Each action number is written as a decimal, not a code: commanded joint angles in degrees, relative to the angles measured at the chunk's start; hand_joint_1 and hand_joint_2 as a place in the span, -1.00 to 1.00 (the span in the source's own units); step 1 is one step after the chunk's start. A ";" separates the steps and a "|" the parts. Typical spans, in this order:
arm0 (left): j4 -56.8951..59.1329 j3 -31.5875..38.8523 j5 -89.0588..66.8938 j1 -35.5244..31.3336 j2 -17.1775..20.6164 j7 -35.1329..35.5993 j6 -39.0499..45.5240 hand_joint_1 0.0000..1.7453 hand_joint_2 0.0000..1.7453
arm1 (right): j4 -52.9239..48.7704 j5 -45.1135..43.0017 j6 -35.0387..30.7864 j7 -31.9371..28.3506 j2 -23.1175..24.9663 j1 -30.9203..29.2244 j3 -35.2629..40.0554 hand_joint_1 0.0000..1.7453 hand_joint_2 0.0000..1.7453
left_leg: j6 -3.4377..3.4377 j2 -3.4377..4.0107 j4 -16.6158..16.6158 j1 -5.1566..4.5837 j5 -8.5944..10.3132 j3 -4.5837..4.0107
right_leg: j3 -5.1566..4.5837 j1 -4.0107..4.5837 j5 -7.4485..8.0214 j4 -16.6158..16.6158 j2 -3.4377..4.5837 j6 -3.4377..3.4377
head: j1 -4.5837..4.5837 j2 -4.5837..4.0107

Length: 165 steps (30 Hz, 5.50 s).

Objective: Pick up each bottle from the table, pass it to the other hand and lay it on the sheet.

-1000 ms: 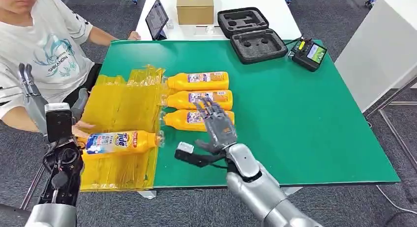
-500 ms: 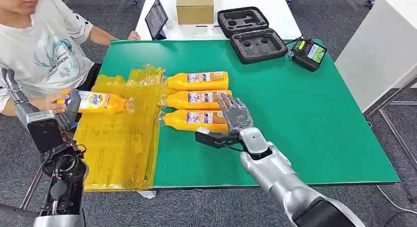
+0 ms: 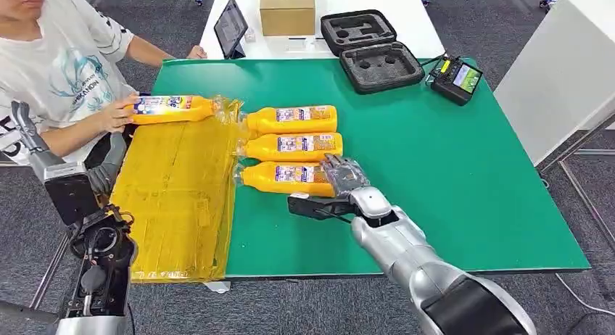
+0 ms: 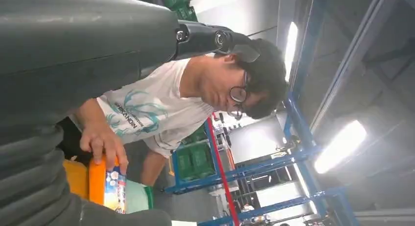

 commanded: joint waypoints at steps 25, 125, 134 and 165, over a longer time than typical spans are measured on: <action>8.15 -0.79 4.36 -3.25 -0.09 0.26 -0.04 -1.00 1.00 | 10.11 -4.51 6.71 -2.13 2.63 -6.20 -5.23 -0.90 1.00 | -0.05 -0.11 0.00 0.02 -0.05 0.13 | 0.15 0.01 -0.08 0.01 -0.05 -0.04 | 0.02 0.00; -1.92 0.43 39.21 12.99 -0.98 8.02 -28.77 -1.00 1.00 | -13.05 -42.25 -20.44 -34.74 2.81 9.43 -16.89 1.00 1.00 | -0.04 -0.12 -0.03 0.04 -0.10 0.06 | 0.10 0.03 -0.11 -0.07 -0.07 -0.03 | 0.02 0.00; 1.40 -12.06 42.79 10.43 -0.80 14.91 -38.01 -1.00 1.00 | -6.16 -41.04 -20.41 -37.04 6.11 10.34 -12.69 1.00 1.00 | -0.06 -0.13 -0.01 0.05 -0.13 0.04 | 0.09 0.04 -0.13 -0.04 -0.05 -0.06 | 0.02 0.00; 10.09 -20.77 46.20 3.71 -0.29 17.58 -39.67 -1.00 1.00 | -2.16 -34.64 -17.22 -31.24 12.16 12.79 7.17 1.00 1.00 | -0.12 -0.10 -0.03 0.08 -0.22 0.20 | 0.20 0.07 -0.22 -0.03 0.00 -0.12 | 0.02 0.00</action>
